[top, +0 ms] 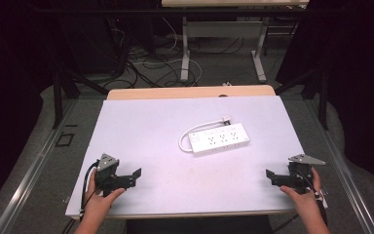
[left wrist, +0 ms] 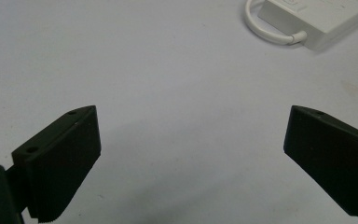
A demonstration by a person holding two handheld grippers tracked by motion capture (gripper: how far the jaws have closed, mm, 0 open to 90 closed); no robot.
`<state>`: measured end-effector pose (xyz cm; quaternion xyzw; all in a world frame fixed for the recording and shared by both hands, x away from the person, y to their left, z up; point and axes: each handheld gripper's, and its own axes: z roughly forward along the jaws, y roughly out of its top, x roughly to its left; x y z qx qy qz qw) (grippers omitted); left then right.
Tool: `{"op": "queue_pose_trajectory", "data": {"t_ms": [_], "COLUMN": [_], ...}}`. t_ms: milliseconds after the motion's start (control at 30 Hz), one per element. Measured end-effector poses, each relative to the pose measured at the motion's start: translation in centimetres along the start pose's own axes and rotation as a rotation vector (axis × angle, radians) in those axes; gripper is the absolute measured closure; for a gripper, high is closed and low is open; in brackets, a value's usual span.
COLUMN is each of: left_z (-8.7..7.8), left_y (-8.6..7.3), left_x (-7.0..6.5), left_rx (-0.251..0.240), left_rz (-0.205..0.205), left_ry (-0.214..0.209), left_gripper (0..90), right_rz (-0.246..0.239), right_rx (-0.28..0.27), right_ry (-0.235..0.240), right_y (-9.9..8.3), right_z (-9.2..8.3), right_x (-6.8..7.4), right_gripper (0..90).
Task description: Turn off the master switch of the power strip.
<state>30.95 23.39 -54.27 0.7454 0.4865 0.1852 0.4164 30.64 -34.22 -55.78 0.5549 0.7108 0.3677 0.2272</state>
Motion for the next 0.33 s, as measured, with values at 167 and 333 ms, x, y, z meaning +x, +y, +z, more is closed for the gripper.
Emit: {"op": "queue_pose_trajectory", "data": {"t_ms": [167,333], "left_z": [0.03,0.09], "left_y": [0.02,0.08], "left_x": [-0.03,-0.05], "left_rx": [0.001,0.006], "left_rz": [0.002,0.003], "left_ry": [0.000,-0.003], "left_gripper": [3.8,3.8], "right_rz": [-0.003,-0.003], "right_rx": [0.002,0.003], "right_ry": [0.006,0.012], "right_y": [-0.07,-0.08], "right_z": [-0.02,-0.10], "right_x": [0.01,0.07], "right_gripper": [1.5,1.5]}}
